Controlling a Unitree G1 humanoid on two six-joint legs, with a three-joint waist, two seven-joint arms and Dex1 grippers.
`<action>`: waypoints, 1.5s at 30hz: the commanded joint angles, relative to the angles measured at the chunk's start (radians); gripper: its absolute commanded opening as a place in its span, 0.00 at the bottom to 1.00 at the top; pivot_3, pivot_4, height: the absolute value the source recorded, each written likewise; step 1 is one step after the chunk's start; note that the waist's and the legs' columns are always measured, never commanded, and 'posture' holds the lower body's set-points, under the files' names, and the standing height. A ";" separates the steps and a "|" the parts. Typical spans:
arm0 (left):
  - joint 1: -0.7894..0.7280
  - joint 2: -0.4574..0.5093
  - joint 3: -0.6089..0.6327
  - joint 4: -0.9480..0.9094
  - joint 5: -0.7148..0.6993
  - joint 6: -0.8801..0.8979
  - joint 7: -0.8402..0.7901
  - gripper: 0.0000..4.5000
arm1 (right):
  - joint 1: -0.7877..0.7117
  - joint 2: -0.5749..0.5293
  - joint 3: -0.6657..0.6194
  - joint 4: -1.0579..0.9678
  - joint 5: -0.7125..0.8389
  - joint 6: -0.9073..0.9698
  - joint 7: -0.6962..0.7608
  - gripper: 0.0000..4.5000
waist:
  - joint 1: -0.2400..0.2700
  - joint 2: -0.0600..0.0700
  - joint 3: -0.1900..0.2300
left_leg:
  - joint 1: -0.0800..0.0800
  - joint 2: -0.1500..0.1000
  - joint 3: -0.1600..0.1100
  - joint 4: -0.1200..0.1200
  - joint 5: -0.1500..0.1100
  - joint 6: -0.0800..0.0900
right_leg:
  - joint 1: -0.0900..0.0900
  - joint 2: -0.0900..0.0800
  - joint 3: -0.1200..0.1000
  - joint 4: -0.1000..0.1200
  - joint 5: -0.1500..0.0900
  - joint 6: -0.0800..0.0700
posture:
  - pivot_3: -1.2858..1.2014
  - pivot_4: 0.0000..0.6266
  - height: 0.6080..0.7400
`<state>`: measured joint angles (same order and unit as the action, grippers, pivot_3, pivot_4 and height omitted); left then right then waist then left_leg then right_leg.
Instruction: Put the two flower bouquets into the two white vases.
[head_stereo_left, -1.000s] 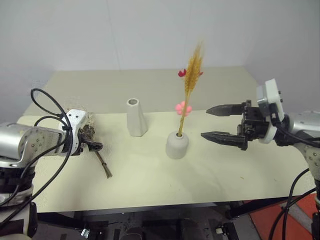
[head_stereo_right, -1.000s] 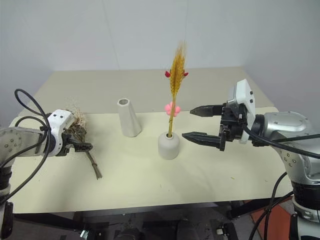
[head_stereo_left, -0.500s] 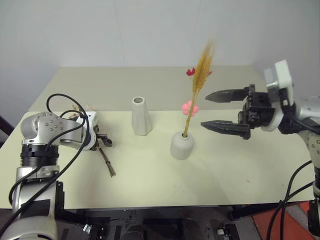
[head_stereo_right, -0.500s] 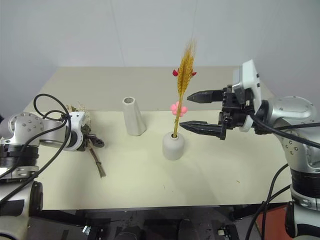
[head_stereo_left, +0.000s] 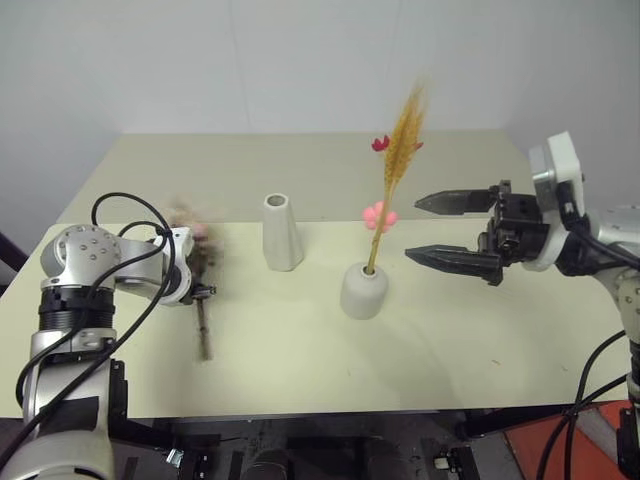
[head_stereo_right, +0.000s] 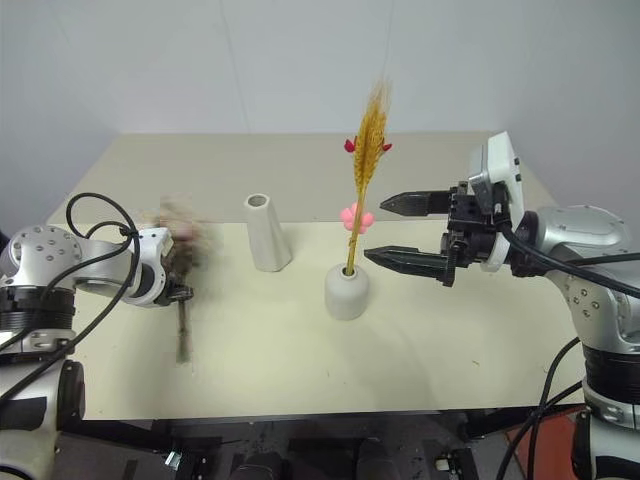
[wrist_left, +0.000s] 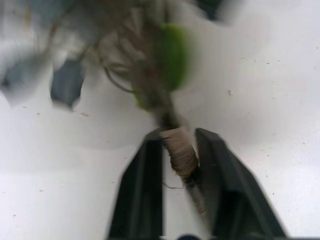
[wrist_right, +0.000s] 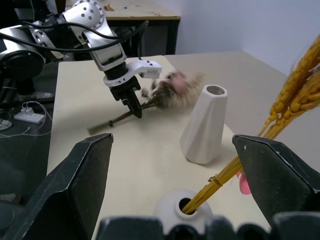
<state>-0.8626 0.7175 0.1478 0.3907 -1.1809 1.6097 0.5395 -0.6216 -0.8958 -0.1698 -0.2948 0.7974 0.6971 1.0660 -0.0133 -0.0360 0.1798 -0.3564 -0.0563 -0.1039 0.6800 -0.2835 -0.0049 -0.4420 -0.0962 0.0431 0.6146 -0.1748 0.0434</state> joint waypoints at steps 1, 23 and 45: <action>0.002 0.004 0.070 -0.061 0.003 0.005 0.017 0.02 | -0.010 0.000 -0.021 -0.006 -0.005 -0.028 0.004 1.00 | -0.001 0.000 0.000 | 0.000 0.000 0.000 0.000 0.000 0.000 | 0.000 0.000 0.000 0.000 0.000 0.000 | 0.52 0.24 1.00; -0.191 -0.024 0.066 -0.045 0.391 -1.039 -1.439 0.02 | 0.042 0.020 -0.078 -0.077 0.009 0.042 -0.157 1.00 | 0.004 0.000 -0.001 | -0.014 0.001 0.010 0.003 0.001 -0.001 | -0.012 0.001 -0.001 -0.001 0.003 -0.001 | 0.52 0.24 1.00; -0.423 -0.172 0.037 0.457 0.681 -1.298 -1.678 0.02 | 0.192 0.004 -0.200 -0.231 0.130 0.099 -0.330 1.00 | -0.006 0.000 -0.001 | -0.019 0.001 0.012 0.014 -0.003 0.005 | -0.012 0.002 0.000 0.001 0.006 0.003 | 0.52 0.24 1.00</action>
<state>-1.2599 0.5426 0.1688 0.8526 -0.5092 0.3333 -1.1288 -0.4254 -0.8761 -0.3312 -0.5028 0.9099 0.7978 0.7433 -0.0191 -0.0363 0.1791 -0.3754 -0.0551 -0.0922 0.6944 -0.2860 0.0006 -0.4542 -0.0942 0.0430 0.6159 -0.1691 0.0466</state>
